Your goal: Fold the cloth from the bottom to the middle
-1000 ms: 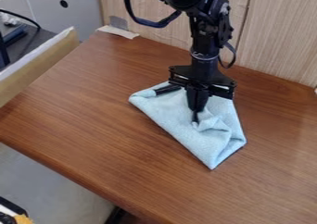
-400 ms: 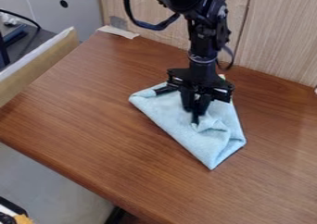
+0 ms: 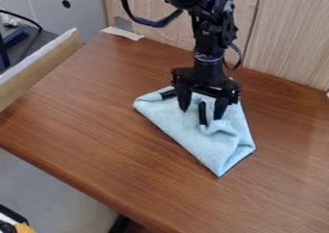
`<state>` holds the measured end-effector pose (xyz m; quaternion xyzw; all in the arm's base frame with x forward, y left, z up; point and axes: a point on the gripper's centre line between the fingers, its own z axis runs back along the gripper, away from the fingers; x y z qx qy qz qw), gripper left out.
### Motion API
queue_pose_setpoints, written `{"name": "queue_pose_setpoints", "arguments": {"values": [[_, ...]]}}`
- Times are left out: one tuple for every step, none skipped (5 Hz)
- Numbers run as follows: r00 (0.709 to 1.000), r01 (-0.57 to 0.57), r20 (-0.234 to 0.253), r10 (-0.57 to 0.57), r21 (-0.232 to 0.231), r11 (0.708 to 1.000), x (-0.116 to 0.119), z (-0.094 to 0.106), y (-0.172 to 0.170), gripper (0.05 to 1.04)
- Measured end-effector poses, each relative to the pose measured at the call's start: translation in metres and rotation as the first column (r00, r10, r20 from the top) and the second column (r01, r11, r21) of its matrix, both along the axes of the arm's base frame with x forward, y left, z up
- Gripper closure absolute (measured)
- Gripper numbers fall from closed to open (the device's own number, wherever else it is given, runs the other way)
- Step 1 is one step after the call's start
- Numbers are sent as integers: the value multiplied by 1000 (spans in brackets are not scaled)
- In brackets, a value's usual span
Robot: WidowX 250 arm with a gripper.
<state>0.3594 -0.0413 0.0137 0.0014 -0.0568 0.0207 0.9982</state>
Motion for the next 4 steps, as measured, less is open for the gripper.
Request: {"name": "queue_pose_setpoints", "arguments": {"values": [[1000, 7, 14, -7, 0, 1000, -3, 13, 0, 81], [999, 18, 46, -18, -1, 1000, -5, 35, 1, 83], [996, 8, 90, -9, 13, 1000, -14, 62, 5, 83], [995, 8, 96, -9, 12, 1000, -14, 64, 5, 83]]}}
